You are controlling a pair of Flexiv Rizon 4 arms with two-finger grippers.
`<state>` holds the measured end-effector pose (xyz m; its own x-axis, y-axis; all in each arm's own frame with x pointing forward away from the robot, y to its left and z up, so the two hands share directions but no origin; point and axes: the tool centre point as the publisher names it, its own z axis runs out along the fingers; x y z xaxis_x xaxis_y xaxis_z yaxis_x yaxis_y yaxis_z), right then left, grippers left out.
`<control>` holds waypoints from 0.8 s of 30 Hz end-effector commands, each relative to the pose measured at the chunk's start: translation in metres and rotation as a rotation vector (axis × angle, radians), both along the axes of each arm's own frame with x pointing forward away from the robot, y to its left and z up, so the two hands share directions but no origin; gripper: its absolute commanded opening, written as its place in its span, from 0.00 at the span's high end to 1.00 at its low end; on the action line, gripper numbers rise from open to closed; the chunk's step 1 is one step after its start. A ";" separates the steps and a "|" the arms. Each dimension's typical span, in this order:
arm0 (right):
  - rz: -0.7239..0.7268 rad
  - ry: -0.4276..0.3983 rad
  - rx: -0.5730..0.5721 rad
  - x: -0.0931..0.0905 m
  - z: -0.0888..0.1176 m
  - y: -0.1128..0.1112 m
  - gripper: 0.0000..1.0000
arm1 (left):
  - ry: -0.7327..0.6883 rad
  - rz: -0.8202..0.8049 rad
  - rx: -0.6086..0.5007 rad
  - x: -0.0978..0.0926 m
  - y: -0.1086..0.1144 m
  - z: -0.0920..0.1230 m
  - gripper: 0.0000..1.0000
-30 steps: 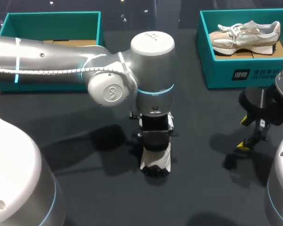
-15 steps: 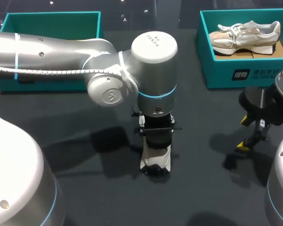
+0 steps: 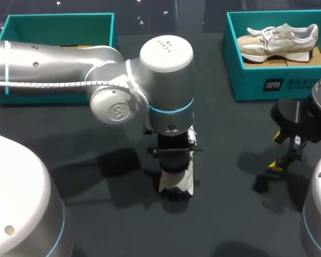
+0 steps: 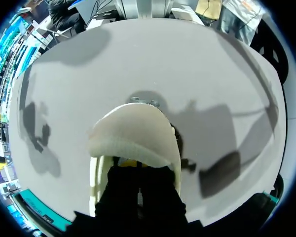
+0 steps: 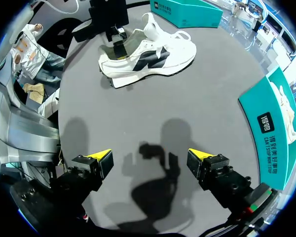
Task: Take the shoe out of the shoebox, open the shoe tongue, remove and reinsert the insole, then place the shoe into the shoebox
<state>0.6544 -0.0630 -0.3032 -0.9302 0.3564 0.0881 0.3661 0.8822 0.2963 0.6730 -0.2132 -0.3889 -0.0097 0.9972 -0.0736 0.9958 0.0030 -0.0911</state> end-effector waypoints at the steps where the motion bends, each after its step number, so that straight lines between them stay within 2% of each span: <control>1: -0.001 -0.003 -0.002 -0.002 0.000 0.000 0.00 | 0.011 0.006 0.012 0.007 -0.005 -0.019 1.00; 6: -0.001 -0.003 -0.002 -0.002 0.000 0.000 0.00 | -0.011 0.018 0.024 0.015 -0.003 -0.015 1.00; 16: -0.001 -0.003 -0.002 -0.002 0.000 0.000 0.00 | -0.122 -0.009 -0.037 0.009 -0.001 0.036 1.00; 24: -0.001 -0.003 -0.002 -0.002 0.000 0.000 0.00 | -0.222 0.015 -0.045 0.021 0.001 0.050 1.00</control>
